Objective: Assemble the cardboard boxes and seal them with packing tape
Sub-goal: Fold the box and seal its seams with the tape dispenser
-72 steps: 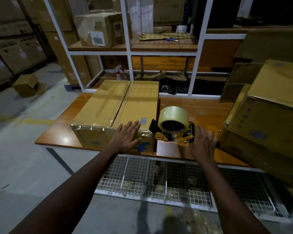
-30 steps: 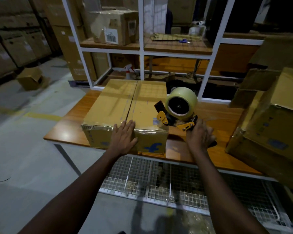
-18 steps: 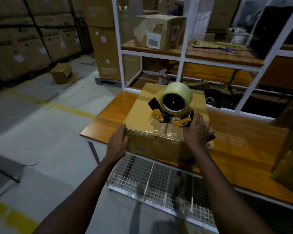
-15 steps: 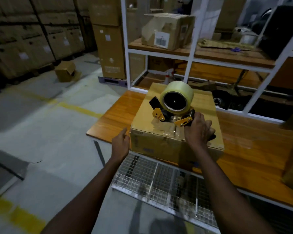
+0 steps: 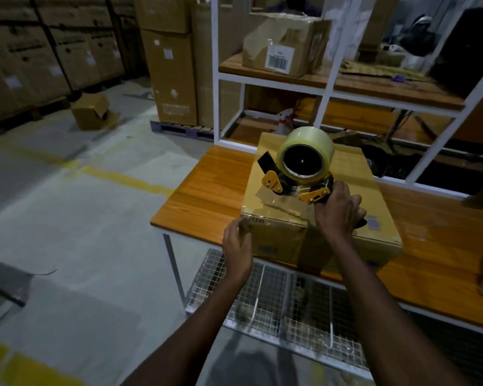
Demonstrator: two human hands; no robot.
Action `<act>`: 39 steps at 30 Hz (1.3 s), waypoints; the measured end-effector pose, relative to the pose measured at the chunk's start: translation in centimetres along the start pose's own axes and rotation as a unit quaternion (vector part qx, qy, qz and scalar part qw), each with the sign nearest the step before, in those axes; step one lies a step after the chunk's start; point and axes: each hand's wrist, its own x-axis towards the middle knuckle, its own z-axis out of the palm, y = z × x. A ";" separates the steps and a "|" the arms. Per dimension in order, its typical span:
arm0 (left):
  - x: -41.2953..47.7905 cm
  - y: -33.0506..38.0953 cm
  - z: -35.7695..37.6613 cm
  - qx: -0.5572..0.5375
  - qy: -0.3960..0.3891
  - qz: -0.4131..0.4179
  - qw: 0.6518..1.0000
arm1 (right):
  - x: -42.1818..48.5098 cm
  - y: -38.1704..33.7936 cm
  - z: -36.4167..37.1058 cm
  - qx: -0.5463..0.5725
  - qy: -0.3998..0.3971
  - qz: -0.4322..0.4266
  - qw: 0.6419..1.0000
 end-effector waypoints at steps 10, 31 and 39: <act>2.4 2.2 2.1 0.010 0.075 -0.132 0.988 | 0.1 -0.1 0.1 -0.009 -0.005 0.030 0.999; 15.1 2.7 -2.9 0.565 -0.309 0.443 0.624 | 0.4 1.1 -1.6 -0.011 0.024 0.058 0.998; 15.5 2.5 -1.6 0.560 -0.368 0.543 0.505 | 1.0 2.6 -2.7 -0.013 0.042 0.089 0.995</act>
